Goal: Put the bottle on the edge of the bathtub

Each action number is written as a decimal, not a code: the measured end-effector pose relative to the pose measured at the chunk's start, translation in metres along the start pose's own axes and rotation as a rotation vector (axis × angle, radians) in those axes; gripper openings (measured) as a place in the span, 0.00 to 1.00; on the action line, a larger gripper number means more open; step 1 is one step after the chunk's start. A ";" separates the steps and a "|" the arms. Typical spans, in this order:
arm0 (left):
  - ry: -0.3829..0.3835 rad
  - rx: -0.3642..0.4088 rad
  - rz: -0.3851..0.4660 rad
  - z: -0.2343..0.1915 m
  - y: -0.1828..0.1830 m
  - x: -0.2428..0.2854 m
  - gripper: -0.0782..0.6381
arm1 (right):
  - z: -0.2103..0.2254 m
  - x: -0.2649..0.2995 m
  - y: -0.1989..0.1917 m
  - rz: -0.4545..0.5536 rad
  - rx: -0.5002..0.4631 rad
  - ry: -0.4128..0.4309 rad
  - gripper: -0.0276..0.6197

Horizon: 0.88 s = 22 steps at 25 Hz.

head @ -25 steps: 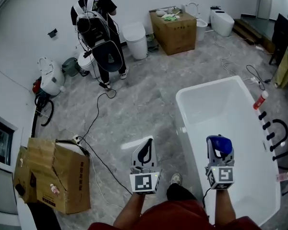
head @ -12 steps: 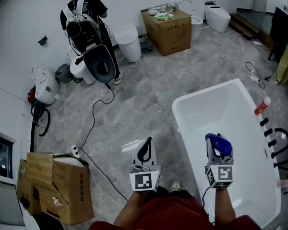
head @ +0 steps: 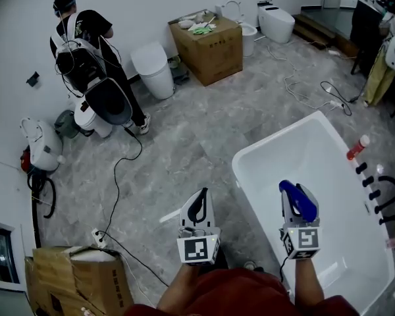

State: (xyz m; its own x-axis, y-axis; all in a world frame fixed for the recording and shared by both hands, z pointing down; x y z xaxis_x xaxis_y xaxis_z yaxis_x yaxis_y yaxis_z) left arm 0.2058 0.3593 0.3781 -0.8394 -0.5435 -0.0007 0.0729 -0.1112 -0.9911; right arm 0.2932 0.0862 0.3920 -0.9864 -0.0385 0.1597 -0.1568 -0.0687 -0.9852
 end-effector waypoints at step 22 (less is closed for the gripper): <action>-0.209 -0.054 -0.031 -0.213 -0.040 0.201 0.11 | -0.109 0.229 0.035 -0.078 -0.025 -0.194 0.28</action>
State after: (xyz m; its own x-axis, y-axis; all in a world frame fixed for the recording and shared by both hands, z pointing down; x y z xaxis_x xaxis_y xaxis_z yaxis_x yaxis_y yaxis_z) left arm -0.0810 0.4315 0.3891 -0.7108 -0.7015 0.0518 0.0150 -0.0887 -0.9959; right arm 0.0563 0.1836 0.3875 -0.9438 -0.2257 0.2417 -0.2355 -0.0542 -0.9704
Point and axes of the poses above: the fingertips, and each gripper's own axes: x forward along the fingers, z to its right, y out of its top, the point moved 10 cm from there along -x, backward along the fingers, and after that the axes turned 6 degrees about x, right-handed, at the moved point
